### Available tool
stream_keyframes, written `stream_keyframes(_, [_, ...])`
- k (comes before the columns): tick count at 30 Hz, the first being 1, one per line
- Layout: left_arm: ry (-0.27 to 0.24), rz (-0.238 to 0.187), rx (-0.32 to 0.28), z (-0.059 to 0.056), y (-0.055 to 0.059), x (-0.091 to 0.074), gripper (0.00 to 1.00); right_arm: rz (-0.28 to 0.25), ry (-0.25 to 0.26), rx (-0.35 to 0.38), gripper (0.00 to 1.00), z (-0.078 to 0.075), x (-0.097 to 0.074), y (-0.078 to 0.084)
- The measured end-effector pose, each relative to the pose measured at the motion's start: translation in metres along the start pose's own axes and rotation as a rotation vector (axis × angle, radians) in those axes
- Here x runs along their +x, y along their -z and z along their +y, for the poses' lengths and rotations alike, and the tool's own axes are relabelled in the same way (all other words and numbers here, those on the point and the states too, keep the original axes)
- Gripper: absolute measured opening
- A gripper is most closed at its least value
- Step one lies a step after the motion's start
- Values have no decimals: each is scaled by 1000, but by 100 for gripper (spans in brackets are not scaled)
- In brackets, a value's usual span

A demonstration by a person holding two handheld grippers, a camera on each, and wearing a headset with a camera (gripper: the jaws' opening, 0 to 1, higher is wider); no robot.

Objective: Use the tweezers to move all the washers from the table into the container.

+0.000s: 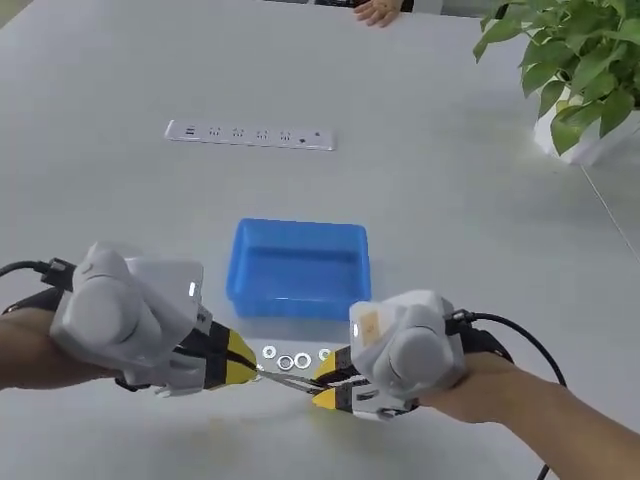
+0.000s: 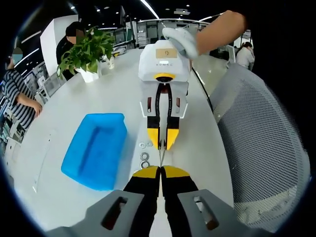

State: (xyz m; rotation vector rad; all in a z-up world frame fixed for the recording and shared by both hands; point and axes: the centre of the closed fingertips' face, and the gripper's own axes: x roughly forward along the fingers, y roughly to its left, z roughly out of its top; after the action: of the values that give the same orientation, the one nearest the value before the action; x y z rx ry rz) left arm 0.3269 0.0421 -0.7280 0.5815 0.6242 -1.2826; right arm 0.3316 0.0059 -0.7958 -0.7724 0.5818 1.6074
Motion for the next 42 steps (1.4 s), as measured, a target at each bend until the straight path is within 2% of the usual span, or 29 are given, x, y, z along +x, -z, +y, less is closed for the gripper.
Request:
stream_keyframes(6, [17, -26, 34, 0, -24, -5, 5, -15, 12, 12, 10, 0, -2, -6])
stream_keyframes(13, [36, -46, 65, -4, -44, -9, 5, -33, 21, 15, 10, 0, -4, -15])
stream_keyframes(21, [51, -48, 88, -8, -52, -11, 5, -52, 20, 13, 10, 3, -1, -23])
stream_keyframes(27, [64, -55, 99, -10, -56, -7, 5, -62, 14, 11, 10, 6, 3, -26])
stream_keyframes(31, [77, -47, 104, -12, -54, -2, 5, -47, 8, -6, 10, 9, 4, -22])
stream_keyframes(38, [104, -62, 99, -14, -56, -1, 6, -50, 1, -5, 9, 9, 3, -22])
stream_keyframes(42, [115, -37, 114, -15, -51, -1, 8, -50, 1, -4, 9, 9, 4, -23])
